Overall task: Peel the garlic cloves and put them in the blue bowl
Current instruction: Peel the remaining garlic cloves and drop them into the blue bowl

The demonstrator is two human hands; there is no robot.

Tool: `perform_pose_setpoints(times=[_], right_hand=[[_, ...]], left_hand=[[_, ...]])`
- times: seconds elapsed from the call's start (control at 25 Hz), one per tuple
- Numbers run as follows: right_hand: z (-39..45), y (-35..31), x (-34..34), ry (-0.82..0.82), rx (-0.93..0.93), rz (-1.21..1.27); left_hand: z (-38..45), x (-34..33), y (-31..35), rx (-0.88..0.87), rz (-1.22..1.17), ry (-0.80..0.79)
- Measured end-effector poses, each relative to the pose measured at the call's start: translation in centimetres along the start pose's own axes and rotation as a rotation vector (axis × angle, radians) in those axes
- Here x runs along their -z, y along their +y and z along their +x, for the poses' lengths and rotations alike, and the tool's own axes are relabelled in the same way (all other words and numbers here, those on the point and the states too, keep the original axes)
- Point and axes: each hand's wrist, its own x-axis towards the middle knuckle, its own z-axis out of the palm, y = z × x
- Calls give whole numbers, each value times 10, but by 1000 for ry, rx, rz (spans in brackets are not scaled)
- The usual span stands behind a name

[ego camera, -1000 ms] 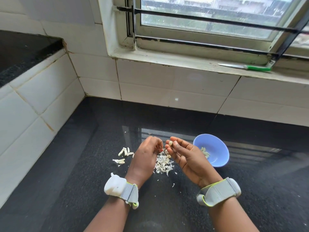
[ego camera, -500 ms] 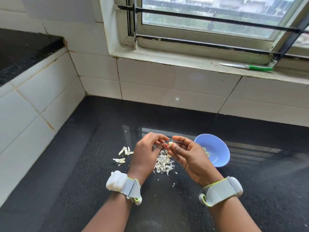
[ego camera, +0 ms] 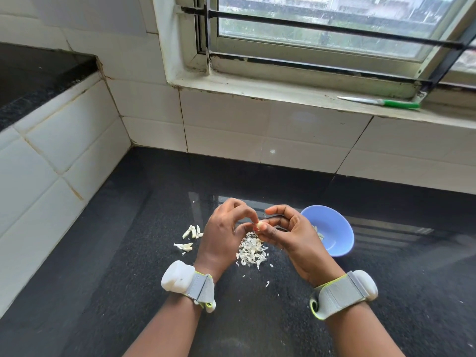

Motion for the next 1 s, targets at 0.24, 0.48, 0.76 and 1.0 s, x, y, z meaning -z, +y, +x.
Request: perform_pose_setpoints(times=[0.24, 0.48, 0.76, 1.0], right_hand=[[1, 5, 3, -36, -18, 36], [1, 8, 3, 21, -119, 257], [-1, 4, 4, 44, -128, 328], [-1, 4, 8, 29, -127, 315]], left_hand=[[-2, -2, 0, -16, -8, -3], [-8, -6, -7, 52, 20, -1], [-14, -16, -11, 255, 219, -112], [-12, -14, 0, 346, 176, -19]])
